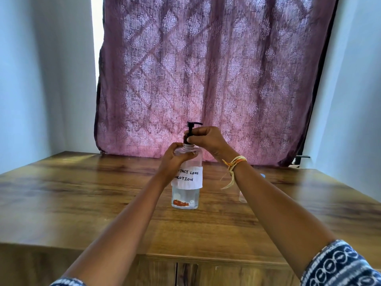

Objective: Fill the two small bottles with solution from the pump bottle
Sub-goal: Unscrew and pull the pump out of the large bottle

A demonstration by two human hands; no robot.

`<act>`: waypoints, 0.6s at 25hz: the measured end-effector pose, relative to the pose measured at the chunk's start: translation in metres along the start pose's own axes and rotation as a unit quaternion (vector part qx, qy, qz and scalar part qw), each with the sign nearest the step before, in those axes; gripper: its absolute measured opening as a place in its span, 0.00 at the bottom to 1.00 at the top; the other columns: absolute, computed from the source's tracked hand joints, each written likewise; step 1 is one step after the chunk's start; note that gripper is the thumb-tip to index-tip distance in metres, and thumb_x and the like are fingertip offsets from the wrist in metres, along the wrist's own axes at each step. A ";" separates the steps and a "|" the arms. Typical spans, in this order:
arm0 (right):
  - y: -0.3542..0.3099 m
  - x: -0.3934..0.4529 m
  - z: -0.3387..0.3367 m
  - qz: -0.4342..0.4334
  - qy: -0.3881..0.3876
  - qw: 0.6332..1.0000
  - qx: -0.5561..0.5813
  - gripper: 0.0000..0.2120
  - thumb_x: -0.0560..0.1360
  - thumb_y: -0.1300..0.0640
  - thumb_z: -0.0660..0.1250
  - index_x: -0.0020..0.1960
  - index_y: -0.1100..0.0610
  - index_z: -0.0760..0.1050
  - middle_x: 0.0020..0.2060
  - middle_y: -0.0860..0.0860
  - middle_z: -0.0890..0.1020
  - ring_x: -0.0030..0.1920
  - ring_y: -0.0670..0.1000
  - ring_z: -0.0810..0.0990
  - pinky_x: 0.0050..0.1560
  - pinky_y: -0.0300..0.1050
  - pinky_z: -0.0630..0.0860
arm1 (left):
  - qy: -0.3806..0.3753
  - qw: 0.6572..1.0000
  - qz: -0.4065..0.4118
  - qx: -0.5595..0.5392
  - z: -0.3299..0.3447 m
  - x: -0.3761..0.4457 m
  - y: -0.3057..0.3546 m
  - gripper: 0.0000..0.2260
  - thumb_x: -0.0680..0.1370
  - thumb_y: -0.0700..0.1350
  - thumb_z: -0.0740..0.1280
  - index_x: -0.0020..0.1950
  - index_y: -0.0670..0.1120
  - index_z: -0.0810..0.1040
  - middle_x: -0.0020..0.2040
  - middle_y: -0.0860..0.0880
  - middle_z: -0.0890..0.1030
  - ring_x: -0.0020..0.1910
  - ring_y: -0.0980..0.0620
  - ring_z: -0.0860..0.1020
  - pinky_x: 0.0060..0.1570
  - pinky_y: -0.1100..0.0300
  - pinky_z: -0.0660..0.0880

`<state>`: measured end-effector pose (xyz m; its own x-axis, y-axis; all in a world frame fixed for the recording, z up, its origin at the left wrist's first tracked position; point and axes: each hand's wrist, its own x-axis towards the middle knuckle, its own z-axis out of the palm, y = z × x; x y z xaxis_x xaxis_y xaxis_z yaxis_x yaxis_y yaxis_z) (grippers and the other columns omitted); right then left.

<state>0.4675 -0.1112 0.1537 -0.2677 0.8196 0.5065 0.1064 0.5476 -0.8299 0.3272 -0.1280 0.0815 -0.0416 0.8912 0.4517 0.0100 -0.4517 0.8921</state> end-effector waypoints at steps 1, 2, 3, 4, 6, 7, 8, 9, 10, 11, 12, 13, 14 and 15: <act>0.000 0.001 0.001 0.002 -0.013 1.000 0.013 0.13 0.70 0.72 0.69 0.55 0.70 0.79 0.50 0.63 0.83 0.47 0.54 0.82 0.55 0.49 0.80 | -0.001 1.000 -0.001 -0.003 0.000 -0.001 0.001 0.19 0.68 0.48 0.75 0.56 0.46 0.76 0.48 0.47 0.84 0.43 0.48 0.83 0.41 0.55 0.76; 0.000 0.001 0.002 0.007 -0.028 0.999 0.025 0.13 0.71 0.72 0.67 0.56 0.70 0.79 0.51 0.63 0.83 0.48 0.54 0.81 0.55 0.47 0.80 | -0.002 1.000 -0.001 -0.004 0.001 -0.001 0.002 0.22 0.66 0.49 0.74 0.57 0.45 0.76 0.48 0.46 0.84 0.43 0.47 0.83 0.41 0.55 0.77; -0.001 0.001 0.004 0.013 -0.038 0.999 0.028 0.13 0.72 0.71 0.68 0.56 0.69 0.78 0.50 0.62 0.82 0.49 0.55 0.81 0.55 0.47 0.79 | -0.004 1.000 0.000 -0.003 0.001 -0.001 0.002 0.23 0.66 0.49 0.74 0.58 0.44 0.76 0.48 0.45 0.84 0.44 0.47 0.83 0.42 0.54 0.77; -0.002 0.001 0.005 0.018 -0.041 0.999 0.021 0.13 0.72 0.69 0.70 0.56 0.68 0.79 0.49 0.61 0.83 0.49 0.55 0.81 0.55 0.48 0.79 | -0.005 1.000 0.001 -0.003 0.001 0.000 0.001 0.23 0.66 0.49 0.74 0.58 0.44 0.75 0.49 0.44 0.84 0.44 0.45 0.83 0.43 0.53 0.78; -0.002 0.001 0.005 0.018 -0.021 1.000 -0.009 0.15 0.68 0.63 0.76 0.53 0.65 0.81 0.45 0.60 0.84 0.47 0.55 0.82 0.55 0.51 0.79 | -0.007 1.000 0.000 -0.008 0.001 0.001 0.001 0.24 0.66 0.49 0.73 0.59 0.43 0.75 0.51 0.42 0.84 0.45 0.43 0.83 0.44 0.51 0.79; -0.002 0.001 0.004 0.016 -0.005 1.000 -0.020 0.15 0.67 0.62 0.77 0.52 0.66 0.81 0.44 0.61 0.84 0.45 0.55 0.83 0.54 0.52 0.79 | -0.007 1.000 0.000 -0.007 0.000 0.001 0.001 0.24 0.66 0.50 0.73 0.60 0.43 0.75 0.51 0.42 0.84 0.45 0.44 0.83 0.44 0.51 0.79; -0.001 0.002 0.002 0.015 0.004 1.000 -0.019 0.15 0.67 0.63 0.77 0.51 0.67 0.81 0.43 0.61 0.84 0.45 0.56 0.82 0.54 0.53 0.79 | -0.007 1.000 -0.001 -0.005 0.000 0.001 0.000 0.24 0.66 0.50 0.74 0.59 0.43 0.75 0.50 0.43 0.84 0.44 0.45 0.83 0.43 0.52 0.79; -0.001 0.003 0.001 0.016 0.004 1.000 -0.006 0.14 0.68 0.66 0.76 0.51 0.68 0.80 0.42 0.60 0.84 0.45 0.56 0.82 0.54 0.54 0.79 | -0.006 1.000 -0.002 -0.004 0.001 0.002 0.000 0.23 0.67 0.49 0.74 0.58 0.43 0.75 0.49 0.44 0.84 0.43 0.46 0.83 0.42 0.53 0.79; 0.000 0.003 0.001 0.017 -0.004 1.000 0.010 0.12 0.69 0.68 0.73 0.51 0.69 0.80 0.42 0.59 0.83 0.46 0.56 0.82 0.55 0.54 0.79 | -0.005 1.000 -0.003 -0.007 0.000 0.002 -0.001 0.20 0.68 0.47 0.75 0.58 0.44 0.75 0.47 0.45 0.84 0.41 0.48 0.83 0.41 0.55 0.78; 0.000 0.004 0.002 0.021 -0.017 0.999 0.028 0.10 0.70 0.70 0.71 0.52 0.70 0.80 0.42 0.58 0.83 0.46 0.56 0.82 0.56 0.53 0.79 | -0.005 1.000 -0.001 -0.010 0.000 0.002 -0.001 0.18 0.70 0.44 0.75 0.57 0.44 0.75 0.46 0.46 0.83 0.40 0.49 0.83 0.40 0.56 0.77; -0.001 0.005 0.004 0.026 -0.030 0.998 0.040 0.10 0.72 0.71 0.68 0.53 0.70 0.79 0.44 0.60 0.83 0.47 0.56 0.82 0.56 0.53 0.79 | -0.003 1.000 -0.001 -0.013 0.000 0.002 -0.001 0.16 0.71 0.42 0.74 0.57 0.43 0.75 0.46 0.46 0.83 0.39 0.50 0.83 0.39 0.56 0.77; -0.002 0.006 0.006 0.033 -0.041 0.998 0.047 0.11 0.72 0.71 0.67 0.54 0.70 0.79 0.47 0.61 0.83 0.49 0.57 0.81 0.57 0.52 0.79 | -0.001 1.000 -0.002 -0.014 0.000 0.002 -0.001 0.16 0.72 0.41 0.73 0.57 0.42 0.75 0.46 0.45 0.83 0.40 0.50 0.83 0.39 0.56 0.77; -0.004 0.006 0.007 0.037 -0.048 0.997 0.038 0.11 0.72 0.70 0.68 0.55 0.69 0.79 0.48 0.61 0.82 0.49 0.57 0.81 0.58 0.52 0.78 | 0.000 1.000 -0.004 -0.014 0.001 0.002 0.000 0.16 0.72 0.41 0.73 0.58 0.41 0.75 0.48 0.43 0.83 0.41 0.48 0.83 0.40 0.55 0.77; -0.006 0.006 0.007 0.038 -0.048 0.998 0.014 0.12 0.71 0.68 0.71 0.55 0.67 0.79 0.48 0.61 0.82 0.49 0.56 0.81 0.57 0.51 0.78 | -0.003 1.000 -0.004 -0.015 0.001 0.002 0.001 0.17 0.72 0.41 0.73 0.60 0.40 0.75 0.49 0.41 0.83 0.43 0.46 0.83 0.42 0.54 0.78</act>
<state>0.4584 -0.1111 0.1602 -0.3509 0.8378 0.4183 0.1043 0.4789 -0.8717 0.3281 -0.1264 0.0835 -0.0354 0.8950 0.4446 -0.0197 -0.4454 0.8951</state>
